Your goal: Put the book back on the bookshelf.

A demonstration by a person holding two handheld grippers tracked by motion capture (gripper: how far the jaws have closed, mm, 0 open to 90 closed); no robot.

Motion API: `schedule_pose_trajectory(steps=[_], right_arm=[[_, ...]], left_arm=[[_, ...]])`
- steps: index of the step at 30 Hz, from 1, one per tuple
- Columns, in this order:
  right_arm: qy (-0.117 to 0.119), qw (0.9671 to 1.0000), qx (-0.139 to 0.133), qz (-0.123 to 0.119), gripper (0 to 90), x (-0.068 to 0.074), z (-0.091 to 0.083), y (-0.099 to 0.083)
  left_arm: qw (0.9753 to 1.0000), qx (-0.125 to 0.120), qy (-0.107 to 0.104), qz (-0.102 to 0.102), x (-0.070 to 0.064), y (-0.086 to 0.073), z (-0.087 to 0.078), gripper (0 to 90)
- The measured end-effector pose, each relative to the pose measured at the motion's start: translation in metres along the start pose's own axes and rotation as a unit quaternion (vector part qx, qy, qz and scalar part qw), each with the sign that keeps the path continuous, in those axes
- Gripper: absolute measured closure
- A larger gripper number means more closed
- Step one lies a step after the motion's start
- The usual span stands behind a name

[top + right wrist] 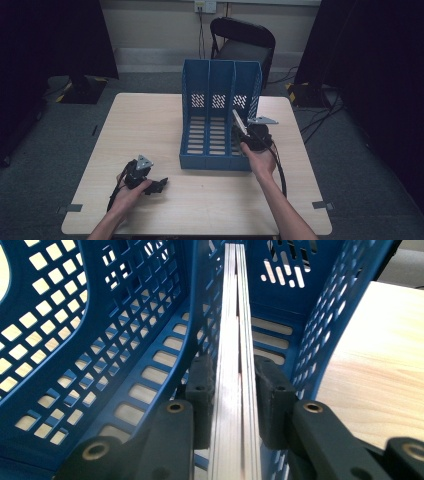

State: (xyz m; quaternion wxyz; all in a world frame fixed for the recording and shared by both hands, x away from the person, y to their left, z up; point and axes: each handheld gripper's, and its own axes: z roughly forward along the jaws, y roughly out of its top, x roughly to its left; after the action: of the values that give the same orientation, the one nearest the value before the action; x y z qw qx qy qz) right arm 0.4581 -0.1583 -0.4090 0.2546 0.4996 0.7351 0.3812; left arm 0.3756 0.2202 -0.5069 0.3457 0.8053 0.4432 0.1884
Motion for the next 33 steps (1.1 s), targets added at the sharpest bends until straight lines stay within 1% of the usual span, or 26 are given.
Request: schedule_pose_trajectory(steps=[1,2,4,5,6,7,8,9,11,12,14,15,16,22,24,27,30,32,33], right_arm=[[-0.001,1.0,-0.002,-0.001,70.9,-0.001,-0.001,0.0],[0.002,0.9999,-0.015,0.002,68.7,-0.002,-0.003,-0.005],[0.01,0.9995,-0.029,0.006,66.2,-0.003,-0.004,-0.011],[0.01,0.9995,-0.029,0.006,66.2,-0.003,-0.004,-0.011],[0.008,0.9992,-0.038,0.005,65.4,-0.003,-0.005,-0.018],[0.008,0.9992,-0.038,0.005,65.4,-0.003,-0.005,-0.018],[0.017,0.9982,-0.058,0.009,63.9,-0.004,-0.009,-0.024],[0.017,0.9982,-0.058,0.009,63.9,-0.004,-0.009,-0.024],[0.025,0.9956,-0.089,0.018,63.1,-0.005,-0.013,-0.033],[0.025,0.9946,-0.098,0.023,62.2,-0.005,-0.014,-0.037],[0.034,0.993,-0.108,0.033,60.9,-0.005,-0.014,-0.041],[0.034,0.993,-0.108,0.033,60.9,-0.005,-0.014,-0.041],[0.028,0.9915,-0.124,0.027,60.9,-0.004,-0.014,-0.045],[0.021,0.9923,-0.118,0.032,62.6,-0.003,-0.009,-0.051],[0.021,0.9911,-0.126,0.036,63.5,-0.002,-0.009,-0.05],[0.019,0.9913,-0.126,0.033,64.6,0.0,-0.008,-0.05],[0.015,0.992,-0.119,0.039,66.8,-0.003,-0.005,-0.052],[0.005,0.9925,-0.117,0.033,69.2,-0.001,-0.004,-0.052],[0.004,0.9926,-0.118,0.03,70.2,0.0,-0.004,-0.051]], left_arm=[[1.0,0.0,0.0,0.0,0.0,0.0,0.0,4.1],[1.0,0.0,0.0,0.0,0.0,0.0,0.0,4.1],[1.0,0.0,0.0,0.0,0.0,0.0,0.0,4.1],[1.0,0.0,0.0,0.0,0.0,0.0,0.0,4.1],[1.0,0.0,0.0,0.0,0.0,0.0,0.0,4.1],[1.0,0.0,0.0,0.001,0.0,0.0,0.0,4.1],[1.0,0.0,0.0,0.001,0.0,0.0,0.0,4.1],[1.0,0.0,0.0,0.001,0.0,0.0,0.0,4.1],[1.0,0.0,0.0,0.0,0.0,0.0,0.0,4.1],[1.0,0.001,0.0,0.001,0.0,0.0,0.0,4.0],[1.0,0.0,0.0,0.001,0.0,0.0,0.0,3.9],[1.0,0.0,0.0,0.001,0.0,0.0,0.0,3.9],[1.0,0.001,-0.001,0.002,0.0,0.0,0.0,3.9],[1.0,0.003,-0.001,0.003,-0.001,0.001,0.001,3.1],[1.0,0.002,-0.003,0.003,-0.001,0.001,0.001,2.6],[1.0,0.004,-0.003,0.004,-0.001,0.002,0.002,1.8],[1.0,0.005,-0.004,0.004,-0.002,0.002,0.003,0.9],[0.9999,0.007,-0.005,0.007,-0.002,0.003,0.003,0.3],[0.9999,0.007,-0.005,0.007,-0.002,0.003,0.003,0.2]])
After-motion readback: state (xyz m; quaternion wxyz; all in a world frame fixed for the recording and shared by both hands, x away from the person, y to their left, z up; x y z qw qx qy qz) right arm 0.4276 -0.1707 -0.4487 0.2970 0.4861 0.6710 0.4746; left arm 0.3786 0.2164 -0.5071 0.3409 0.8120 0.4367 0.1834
